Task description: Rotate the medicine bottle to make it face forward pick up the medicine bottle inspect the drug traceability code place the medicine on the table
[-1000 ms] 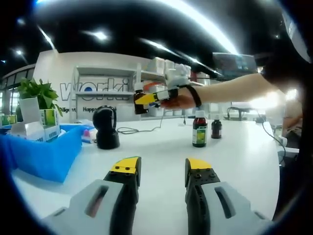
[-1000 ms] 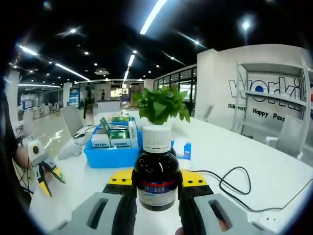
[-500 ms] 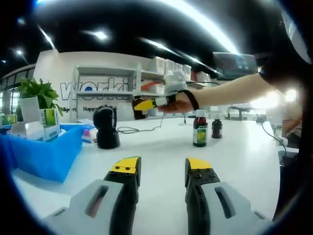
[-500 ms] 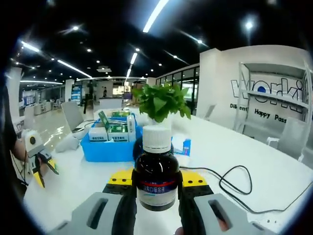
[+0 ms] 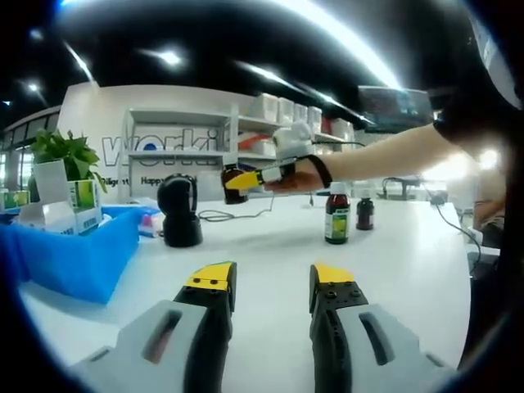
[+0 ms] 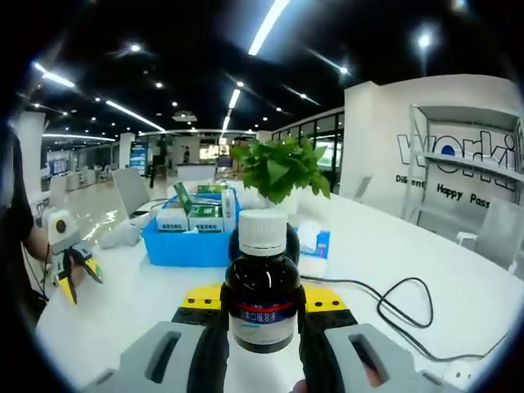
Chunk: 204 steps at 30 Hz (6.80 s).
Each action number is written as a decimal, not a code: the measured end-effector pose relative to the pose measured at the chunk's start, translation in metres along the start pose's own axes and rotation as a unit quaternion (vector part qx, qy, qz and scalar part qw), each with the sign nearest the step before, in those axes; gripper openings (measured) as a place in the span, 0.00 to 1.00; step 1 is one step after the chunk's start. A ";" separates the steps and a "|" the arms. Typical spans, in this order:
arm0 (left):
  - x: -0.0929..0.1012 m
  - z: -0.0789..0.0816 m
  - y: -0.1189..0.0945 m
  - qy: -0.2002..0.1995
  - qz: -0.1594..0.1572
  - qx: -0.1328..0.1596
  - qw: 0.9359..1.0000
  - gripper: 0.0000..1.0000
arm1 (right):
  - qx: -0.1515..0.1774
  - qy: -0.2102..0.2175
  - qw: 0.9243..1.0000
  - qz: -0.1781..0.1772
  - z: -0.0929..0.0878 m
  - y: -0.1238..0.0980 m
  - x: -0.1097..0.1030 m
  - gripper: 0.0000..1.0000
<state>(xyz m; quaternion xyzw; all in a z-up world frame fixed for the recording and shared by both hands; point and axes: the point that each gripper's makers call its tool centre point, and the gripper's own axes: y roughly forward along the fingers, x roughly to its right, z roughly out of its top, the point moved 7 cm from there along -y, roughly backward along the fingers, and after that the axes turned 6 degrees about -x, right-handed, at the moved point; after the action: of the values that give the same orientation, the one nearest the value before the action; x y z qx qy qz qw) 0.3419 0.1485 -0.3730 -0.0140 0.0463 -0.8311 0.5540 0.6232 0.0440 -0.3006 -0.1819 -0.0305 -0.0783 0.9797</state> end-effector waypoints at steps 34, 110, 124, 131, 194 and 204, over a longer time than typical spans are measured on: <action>-0.002 0.001 0.000 0.001 0.008 -0.005 1.000 0.26 | 0.007 -0.011 0.999 0.034 0.003 -0.017 -0.016 0.28; 0.006 0.002 -0.002 0.024 -0.005 0.002 1.000 0.26 | 0.092 0.091 0.959 -0.253 0.016 -0.074 -0.142 0.28; 0.006 0.002 -0.002 0.023 -0.007 0.002 1.000 0.26 | 0.067 0.115 0.956 -0.262 -0.036 -0.045 -0.154 0.28; 0.005 0.002 -0.002 0.024 -0.007 0.001 1.000 0.26 | 0.061 0.131 0.952 -0.268 -0.053 -0.036 -0.153 0.27; 0.006 0.004 -0.003 0.026 -0.006 0.011 1.000 0.26 | 0.010 0.156 0.959 -0.236 -0.021 -0.063 -0.138 0.31; 0.007 0.005 -0.003 0.027 -0.011 0.018 0.999 0.26 | -0.118 0.165 0.967 -0.155 -0.003 -0.058 -0.128 0.33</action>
<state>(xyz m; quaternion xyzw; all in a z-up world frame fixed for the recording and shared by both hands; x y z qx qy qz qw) 0.3364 0.1430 -0.3679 0.0175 0.0462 -0.8378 0.5438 0.4875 0.0071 -0.2944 -0.2742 0.1129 -0.2608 0.9187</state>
